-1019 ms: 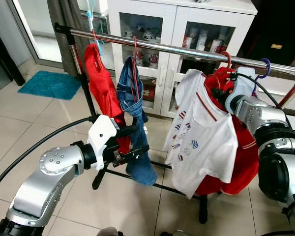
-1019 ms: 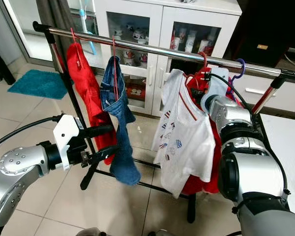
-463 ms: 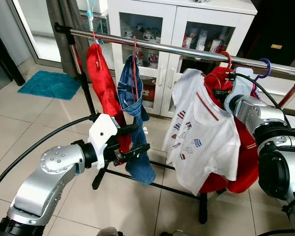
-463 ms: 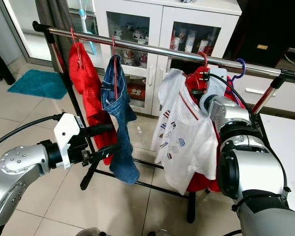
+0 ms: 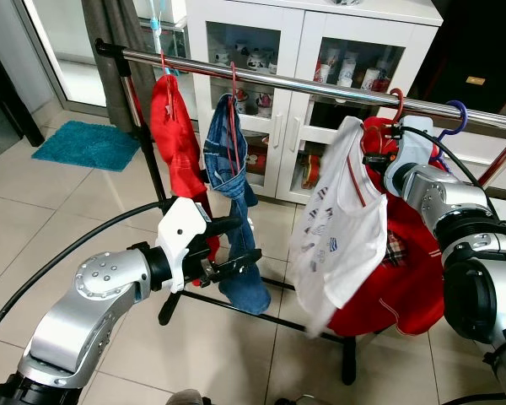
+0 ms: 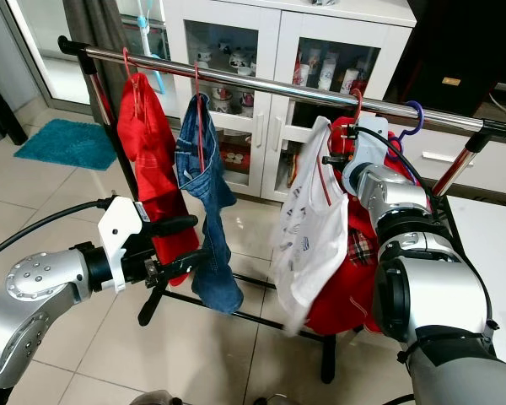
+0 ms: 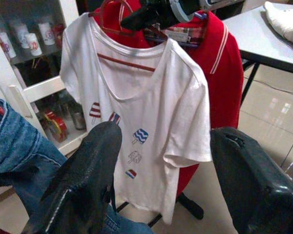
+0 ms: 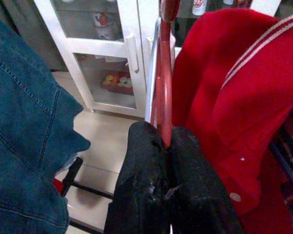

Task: Hang hanger

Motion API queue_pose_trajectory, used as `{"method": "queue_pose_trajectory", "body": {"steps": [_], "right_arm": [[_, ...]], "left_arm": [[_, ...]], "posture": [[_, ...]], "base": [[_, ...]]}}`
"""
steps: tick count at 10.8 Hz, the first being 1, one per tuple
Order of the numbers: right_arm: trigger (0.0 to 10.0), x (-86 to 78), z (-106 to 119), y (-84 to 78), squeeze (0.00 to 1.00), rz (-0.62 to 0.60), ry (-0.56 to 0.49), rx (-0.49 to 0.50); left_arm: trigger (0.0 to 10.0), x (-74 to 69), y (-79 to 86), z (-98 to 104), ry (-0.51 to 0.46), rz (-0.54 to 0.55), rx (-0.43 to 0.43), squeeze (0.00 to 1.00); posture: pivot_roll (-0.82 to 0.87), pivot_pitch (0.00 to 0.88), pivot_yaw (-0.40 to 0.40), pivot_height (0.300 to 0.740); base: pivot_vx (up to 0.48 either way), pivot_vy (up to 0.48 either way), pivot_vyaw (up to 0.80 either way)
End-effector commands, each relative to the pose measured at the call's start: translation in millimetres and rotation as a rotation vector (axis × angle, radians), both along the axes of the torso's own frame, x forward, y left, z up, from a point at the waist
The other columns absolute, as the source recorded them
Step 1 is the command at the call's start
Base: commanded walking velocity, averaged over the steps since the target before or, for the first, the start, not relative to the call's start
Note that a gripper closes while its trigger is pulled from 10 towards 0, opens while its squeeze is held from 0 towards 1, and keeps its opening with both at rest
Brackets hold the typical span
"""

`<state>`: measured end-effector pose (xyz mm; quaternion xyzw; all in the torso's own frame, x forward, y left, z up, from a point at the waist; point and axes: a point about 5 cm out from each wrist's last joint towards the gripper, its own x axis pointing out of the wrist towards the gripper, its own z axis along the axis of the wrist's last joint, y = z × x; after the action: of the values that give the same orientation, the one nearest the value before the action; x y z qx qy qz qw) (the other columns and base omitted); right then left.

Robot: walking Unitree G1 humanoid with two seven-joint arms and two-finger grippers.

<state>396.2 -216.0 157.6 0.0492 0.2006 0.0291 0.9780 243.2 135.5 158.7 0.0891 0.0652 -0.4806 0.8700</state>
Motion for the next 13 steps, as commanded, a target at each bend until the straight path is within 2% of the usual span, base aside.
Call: {"method": "queue_pose_trajectory", "body": {"steps": [1,3,4,6,7,8,10,13], "right_arm": [[0.0,3.0,8.0,0.3,0.00,0.005,-0.026,0.004],[0.0,4.4,14.2,-1.9,0.00,0.008,-0.056,-0.020],[0.0,4.6,19.1,-4.3,0.00,0.012,-0.088,-0.067],[0.0,-1.6,24.0,-1.1,0.00,0.029,-0.168,-0.084],[0.0,-13.8,26.4,2.0,0.00,0.027,-0.237,-0.066],[0.0,-26.7,23.9,4.8,0.00,0.026,-0.255,-0.058],[0.0,-49.9,13.1,16.5,0.00,0.048,-0.241,-0.045],[0.0,-110.1,-22.6,56.4,0.00,0.022,-0.202,0.054]], "left_arm": [[10.0,1.2,-1.5,1.5,-0.013,-0.008,0.002,0.00],[10.0,0.0,-1.2,0.7,-0.015,-0.003,0.005,0.00],[10.0,-0.3,-0.2,-1.1,-0.018,0.020,0.007,0.00],[10.0,12.3,-0.7,-8.5,-0.044,0.199,0.018,0.00],[10.0,16.0,-3.9,-10.1,-0.042,0.259,0.011,0.00],[10.0,16.7,-6.9,-9.6,-0.059,0.280,0.000,0.00],[10.0,19.3,-6.5,-12.3,-0.056,0.338,-0.014,0.00],[10.0,17.1,-1.4,-22.0,-0.029,0.383,0.017,0.00]], "posture": [[0.07,0.027,-0.050,0.740],[0.07,0.018,-0.054,0.740],[0.07,0.013,-0.055,0.740],[0.07,0.011,-0.051,0.740],[0.06,0.015,-0.046,0.740],[0.06,0.017,-0.043,0.740],[0.05,0.025,-0.039,0.740],[0.05,0.037,-0.039,0.740]], "base": [[0.000,0.000,0.00],[0.000,0.000,0.00],[0.000,0.000,0.00],[0.000,0.000,0.00],[0.000,0.000,0.00],[0.000,0.000,0.00],[0.000,0.000,0.00],[0.000,0.000,0.00]]}}
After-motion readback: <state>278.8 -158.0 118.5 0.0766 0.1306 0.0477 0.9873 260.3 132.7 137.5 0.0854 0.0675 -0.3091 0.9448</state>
